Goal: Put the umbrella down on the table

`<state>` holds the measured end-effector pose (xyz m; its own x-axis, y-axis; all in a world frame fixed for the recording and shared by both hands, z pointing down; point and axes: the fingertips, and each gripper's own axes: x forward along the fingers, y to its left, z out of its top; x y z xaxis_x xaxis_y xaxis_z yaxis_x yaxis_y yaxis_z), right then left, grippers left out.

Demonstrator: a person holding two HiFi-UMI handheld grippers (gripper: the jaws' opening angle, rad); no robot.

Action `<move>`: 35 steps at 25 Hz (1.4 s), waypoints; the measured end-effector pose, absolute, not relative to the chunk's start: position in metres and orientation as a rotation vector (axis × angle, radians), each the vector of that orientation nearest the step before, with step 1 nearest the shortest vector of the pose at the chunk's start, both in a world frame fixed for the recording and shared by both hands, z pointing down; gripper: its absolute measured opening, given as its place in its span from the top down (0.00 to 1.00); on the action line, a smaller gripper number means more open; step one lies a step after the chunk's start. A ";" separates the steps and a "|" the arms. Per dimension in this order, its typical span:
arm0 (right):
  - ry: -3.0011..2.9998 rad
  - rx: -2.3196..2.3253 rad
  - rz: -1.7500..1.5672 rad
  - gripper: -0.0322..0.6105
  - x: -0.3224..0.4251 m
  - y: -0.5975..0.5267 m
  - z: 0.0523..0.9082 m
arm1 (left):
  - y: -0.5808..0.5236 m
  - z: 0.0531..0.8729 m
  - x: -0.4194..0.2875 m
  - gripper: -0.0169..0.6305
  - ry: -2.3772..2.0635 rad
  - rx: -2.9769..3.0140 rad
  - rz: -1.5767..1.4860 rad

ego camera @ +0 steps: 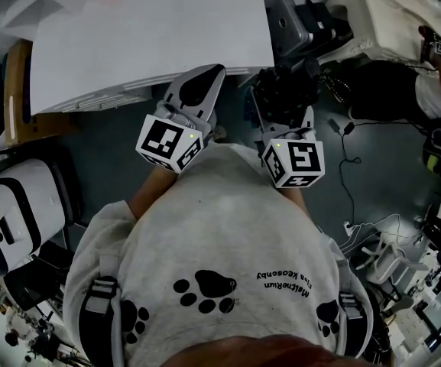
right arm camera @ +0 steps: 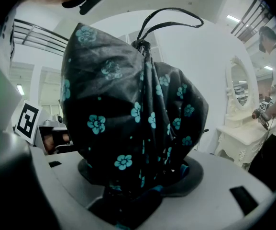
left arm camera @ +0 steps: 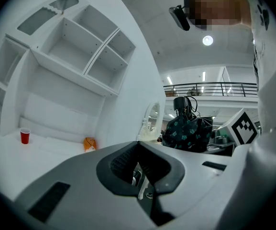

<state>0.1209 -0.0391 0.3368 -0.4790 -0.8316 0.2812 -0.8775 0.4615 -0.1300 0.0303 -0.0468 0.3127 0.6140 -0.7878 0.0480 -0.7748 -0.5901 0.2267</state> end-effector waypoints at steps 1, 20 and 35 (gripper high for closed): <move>-2.522 1.496 0.391 0.50 0.122 -0.045 0.338 | -0.053 0.314 0.031 0.95 -1.279 2.614 -0.079; -2.417 1.527 0.480 0.50 0.102 -0.158 0.373 | -0.165 0.355 0.017 0.95 -1.138 2.563 0.015; -2.299 1.577 0.574 0.50 0.087 -0.226 0.416 | -0.239 0.399 0.010 0.95 -0.977 2.544 0.102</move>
